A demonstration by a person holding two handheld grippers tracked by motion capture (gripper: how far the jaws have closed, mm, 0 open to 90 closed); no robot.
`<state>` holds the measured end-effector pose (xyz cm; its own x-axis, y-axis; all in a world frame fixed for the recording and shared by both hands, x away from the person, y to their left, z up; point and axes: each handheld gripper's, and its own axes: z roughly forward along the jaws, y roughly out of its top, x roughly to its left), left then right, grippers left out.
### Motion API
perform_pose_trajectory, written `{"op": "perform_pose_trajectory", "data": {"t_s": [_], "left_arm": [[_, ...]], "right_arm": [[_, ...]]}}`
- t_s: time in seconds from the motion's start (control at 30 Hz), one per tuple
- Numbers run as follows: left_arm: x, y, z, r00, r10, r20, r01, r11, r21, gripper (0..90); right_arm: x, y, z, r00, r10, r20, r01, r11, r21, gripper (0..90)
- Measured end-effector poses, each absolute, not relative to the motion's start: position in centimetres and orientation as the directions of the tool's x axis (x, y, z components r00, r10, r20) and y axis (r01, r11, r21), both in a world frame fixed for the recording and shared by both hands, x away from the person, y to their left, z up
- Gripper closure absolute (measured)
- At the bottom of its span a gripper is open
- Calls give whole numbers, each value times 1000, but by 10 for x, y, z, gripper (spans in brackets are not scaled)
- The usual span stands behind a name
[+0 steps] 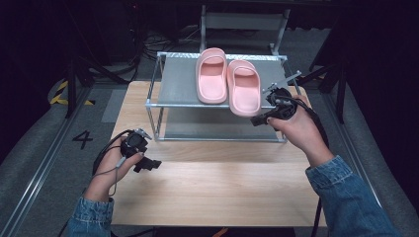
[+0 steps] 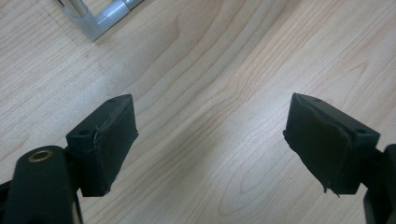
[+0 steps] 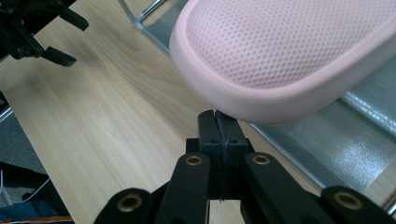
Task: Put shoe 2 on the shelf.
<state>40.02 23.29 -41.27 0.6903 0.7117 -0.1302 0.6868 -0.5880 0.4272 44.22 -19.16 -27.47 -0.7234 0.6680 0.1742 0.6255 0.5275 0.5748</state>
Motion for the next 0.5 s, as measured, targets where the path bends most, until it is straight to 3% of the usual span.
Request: {"op": "perform_pose_trajectory", "data": {"t_s": [0.5], "left_arm": [[397,235,-415,686,715,-136,695,-588,413,174]], "right_arm": [[474,-192,-274,-676,707,205,675,483,558,900]]}}
